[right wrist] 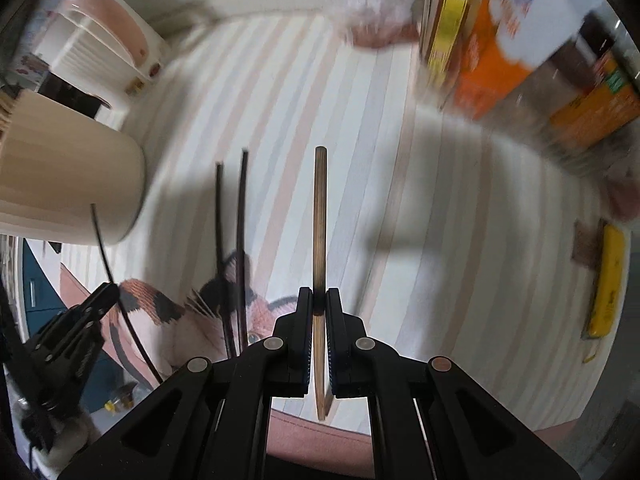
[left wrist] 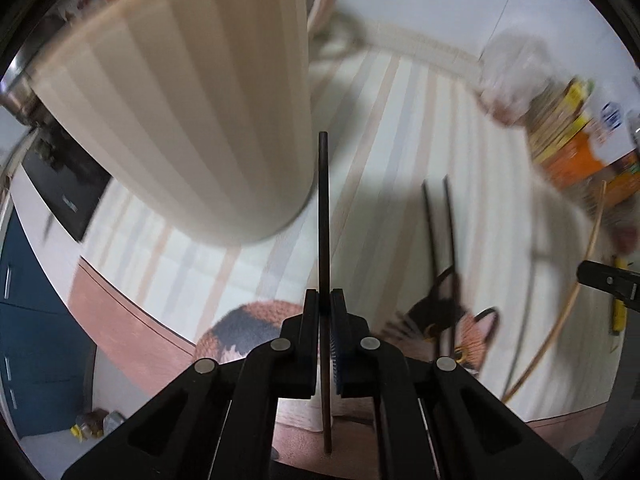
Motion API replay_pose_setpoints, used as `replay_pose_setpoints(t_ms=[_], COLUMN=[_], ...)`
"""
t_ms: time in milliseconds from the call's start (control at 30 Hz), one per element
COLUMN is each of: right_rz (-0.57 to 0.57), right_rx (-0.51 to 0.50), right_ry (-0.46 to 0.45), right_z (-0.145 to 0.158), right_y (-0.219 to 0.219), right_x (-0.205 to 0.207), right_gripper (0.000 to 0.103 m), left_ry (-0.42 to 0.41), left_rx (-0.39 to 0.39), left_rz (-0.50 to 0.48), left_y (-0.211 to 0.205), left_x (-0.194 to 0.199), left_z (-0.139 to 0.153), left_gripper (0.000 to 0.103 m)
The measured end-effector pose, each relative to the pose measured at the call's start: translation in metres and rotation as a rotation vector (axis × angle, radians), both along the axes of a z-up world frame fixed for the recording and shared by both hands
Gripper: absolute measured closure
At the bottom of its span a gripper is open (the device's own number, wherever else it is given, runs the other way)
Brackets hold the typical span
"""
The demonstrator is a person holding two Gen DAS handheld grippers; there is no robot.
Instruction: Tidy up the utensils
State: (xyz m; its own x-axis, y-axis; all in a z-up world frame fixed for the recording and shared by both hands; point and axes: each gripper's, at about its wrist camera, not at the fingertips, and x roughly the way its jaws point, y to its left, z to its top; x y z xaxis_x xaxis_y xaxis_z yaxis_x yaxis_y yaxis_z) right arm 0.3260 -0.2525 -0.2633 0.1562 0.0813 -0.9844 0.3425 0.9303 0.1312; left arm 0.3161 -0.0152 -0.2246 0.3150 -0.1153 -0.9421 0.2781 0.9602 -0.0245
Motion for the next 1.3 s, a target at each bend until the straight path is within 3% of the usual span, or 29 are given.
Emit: replay_pose_setpoints(t_ms=[200,333,567,767,1033,1167,1267,1300], right_rz=[0.002,0.000,-0.026,-0.043,-0.027,-0.002,0.014,0.018], right_rx=[-0.036,-0.059,-0.075,-0.062,-0.025,-0.019,0.010,0.022], right_ry=[-0.125,-0.200,-0.299,-0.377,-0.486,-0.511,-0.463,-0.440], right_z=[0.044,0.071,0.109,0.140,0.192,0.208,0.195,0.188], right_y=[-0.003,-0.004,-0.008,-0.006,0.010,0.020,0.019,0.018], right_x=[-0.003,-0.001,0.010,0.019,0.036,0.046,0.048,0.047], right_gripper=[0.097,0.097,0.097,0.097,0.097,0.097,0.097,0.097], left_ry=[-0.127,-0.186,-0.263,-0.342,-0.438,-0.437,-0.391,-0.361], left_rx=[-0.053,-0.072,-0.100,-0.140,-0.212,-0.239,-0.246,-0.237], left_rz=[0.015,0.009,0.003,-0.016,-0.012,-0.024,-0.054,-0.061], left_y=[0.002,-0.008,-0.022,-0.027,-0.011,-0.004,0.000,0.000], left_x=[0.006,0.017,0.038,0.051,0.063,0.069,0.066,0.064], left_z=[0.055,0.075,0.109,0.157,0.229,0.244,0.231,0.218], left_gripper=[0.100,0.101,0.101,0.101,0.103,0.103,0.094,0.081])
